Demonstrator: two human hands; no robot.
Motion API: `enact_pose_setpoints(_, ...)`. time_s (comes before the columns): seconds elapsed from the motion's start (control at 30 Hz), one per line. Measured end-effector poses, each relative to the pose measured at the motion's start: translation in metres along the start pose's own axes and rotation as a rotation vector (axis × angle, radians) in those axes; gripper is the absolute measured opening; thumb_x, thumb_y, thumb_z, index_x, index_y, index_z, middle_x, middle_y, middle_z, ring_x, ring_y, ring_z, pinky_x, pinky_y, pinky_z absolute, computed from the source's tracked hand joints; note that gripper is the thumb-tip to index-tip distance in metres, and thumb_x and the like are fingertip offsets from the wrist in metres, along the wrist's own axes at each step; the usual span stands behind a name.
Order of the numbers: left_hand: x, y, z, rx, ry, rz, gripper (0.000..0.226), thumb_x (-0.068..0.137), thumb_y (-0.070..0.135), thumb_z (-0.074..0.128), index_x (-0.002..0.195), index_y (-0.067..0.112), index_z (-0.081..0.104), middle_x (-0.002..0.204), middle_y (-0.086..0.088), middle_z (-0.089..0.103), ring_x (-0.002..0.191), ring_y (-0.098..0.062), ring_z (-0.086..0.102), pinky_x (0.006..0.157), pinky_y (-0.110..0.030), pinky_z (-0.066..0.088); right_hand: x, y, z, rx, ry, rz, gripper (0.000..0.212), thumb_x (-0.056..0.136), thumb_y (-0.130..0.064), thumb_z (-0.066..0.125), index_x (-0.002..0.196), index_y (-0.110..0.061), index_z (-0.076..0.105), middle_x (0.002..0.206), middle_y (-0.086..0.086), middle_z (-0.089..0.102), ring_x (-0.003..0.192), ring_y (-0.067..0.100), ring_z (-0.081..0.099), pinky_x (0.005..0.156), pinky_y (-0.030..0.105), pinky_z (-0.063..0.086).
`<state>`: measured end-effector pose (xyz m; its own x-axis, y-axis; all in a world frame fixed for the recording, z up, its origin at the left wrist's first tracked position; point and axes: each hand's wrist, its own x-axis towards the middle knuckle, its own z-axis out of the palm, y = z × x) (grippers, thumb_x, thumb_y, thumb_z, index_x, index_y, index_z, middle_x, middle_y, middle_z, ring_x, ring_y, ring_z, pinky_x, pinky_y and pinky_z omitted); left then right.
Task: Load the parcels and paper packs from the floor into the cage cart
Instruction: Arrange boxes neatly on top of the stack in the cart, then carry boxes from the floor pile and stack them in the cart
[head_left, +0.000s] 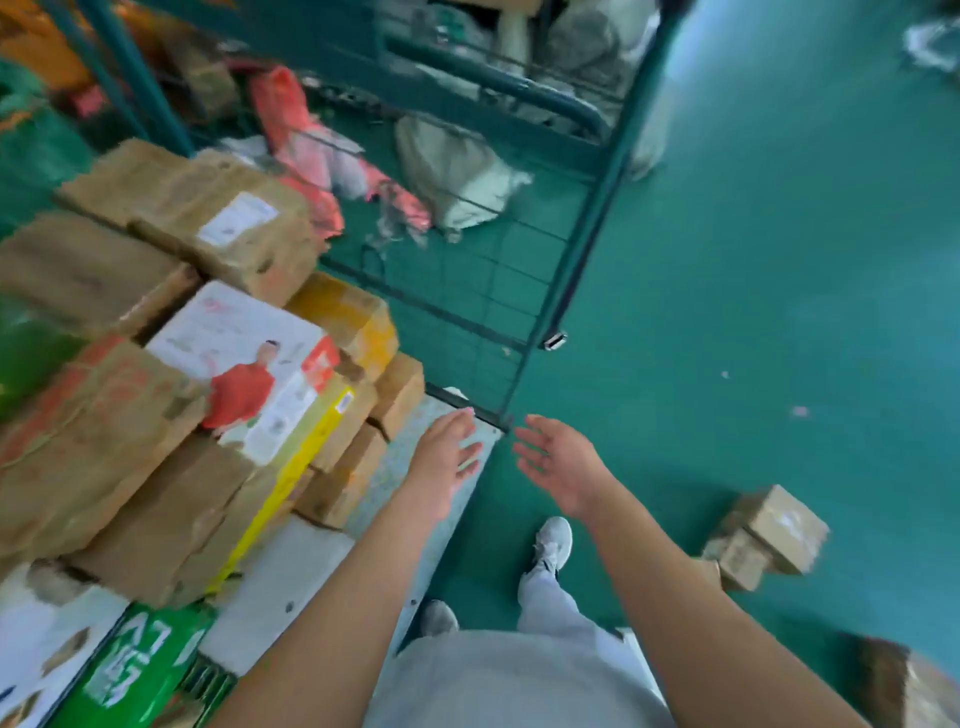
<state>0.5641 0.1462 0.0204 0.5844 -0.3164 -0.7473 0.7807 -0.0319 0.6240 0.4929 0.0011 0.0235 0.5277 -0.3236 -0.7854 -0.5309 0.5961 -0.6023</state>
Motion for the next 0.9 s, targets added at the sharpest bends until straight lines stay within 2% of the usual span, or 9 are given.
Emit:
enact_pose_setpoints(0.17, 0.011, -0.022, 0.077, 0.214, -0.167, -0.032, 0.011, 0.104, 0.038, 0.059, 0.111, 0.03, 0.061, 0.123, 0.002, 0.064, 0.11, -0.02, 0.064, 0.092, -0.035, 0.052, -0.009, 0.004, -0.081, 0.188, 0.161, -0.011, 0.03, 0.105, -0.026, 0.054, 0.132, -0.015, 0.06, 0.128, 0.006, 0.067, 0.117, 0.024, 0.064, 0.097, 0.036, 0.052)
enact_pose_setpoints(0.3, 0.015, -0.045, 0.143, 0.385, -0.267, -0.066, 0.008, 0.103, 0.04, 0.059, 0.109, 0.034, 0.061, 0.126, 0.003, 0.064, 0.113, -0.019, 0.065, 0.095, -0.035, 0.054, -0.024, 0.007, -0.148, 0.334, 0.27, -0.032, 0.03, 0.105, -0.025, 0.055, 0.133, -0.014, 0.059, 0.13, 0.008, 0.067, 0.116, 0.023, 0.066, 0.096, 0.036, 0.053)
enact_pose_setpoints(0.5, 0.013, -0.083, 0.26, 0.628, -0.42, -0.083, 0.012, 0.103, 0.041, 0.059, 0.112, 0.034, 0.06, 0.127, 0.003, 0.064, 0.112, -0.019, 0.066, 0.096, -0.036, 0.055, -0.043, 0.006, -0.261, 0.577, 0.402, -0.076, 0.035, 0.106, -0.023, 0.053, 0.139, -0.01, 0.055, 0.133, 0.01, 0.065, 0.119, 0.025, 0.064, 0.105, 0.039, 0.051)
enact_pose_setpoints(0.7, 0.001, -0.116, 0.375, 0.833, -0.549, -0.076, 0.021, 0.102, 0.044, 0.059, 0.121, 0.033, 0.059, 0.128, 0.005, 0.063, 0.114, -0.018, 0.065, 0.102, -0.039, 0.054, -0.055, -0.013, -0.369, 0.806, 0.481, -0.152, 0.037, 0.107, -0.022, 0.051, 0.142, -0.009, 0.054, 0.131, 0.009, 0.066, 0.116, 0.025, 0.064, 0.1, 0.037, 0.051)
enact_pose_setpoints(0.9, -0.008, -0.154, 0.481, 0.959, -0.661, -0.042, 0.025, 0.103, 0.044, 0.059, 0.123, 0.03, 0.059, 0.129, 0.004, 0.062, 0.115, -0.019, 0.064, 0.101, -0.038, 0.054, -0.071, -0.024, -0.469, 0.971, 0.553, -0.217, 0.033, 0.105, -0.022, 0.054, 0.135, -0.009, 0.059, 0.119, 0.007, 0.069, 0.103, 0.021, 0.067, 0.09, 0.034, 0.052)
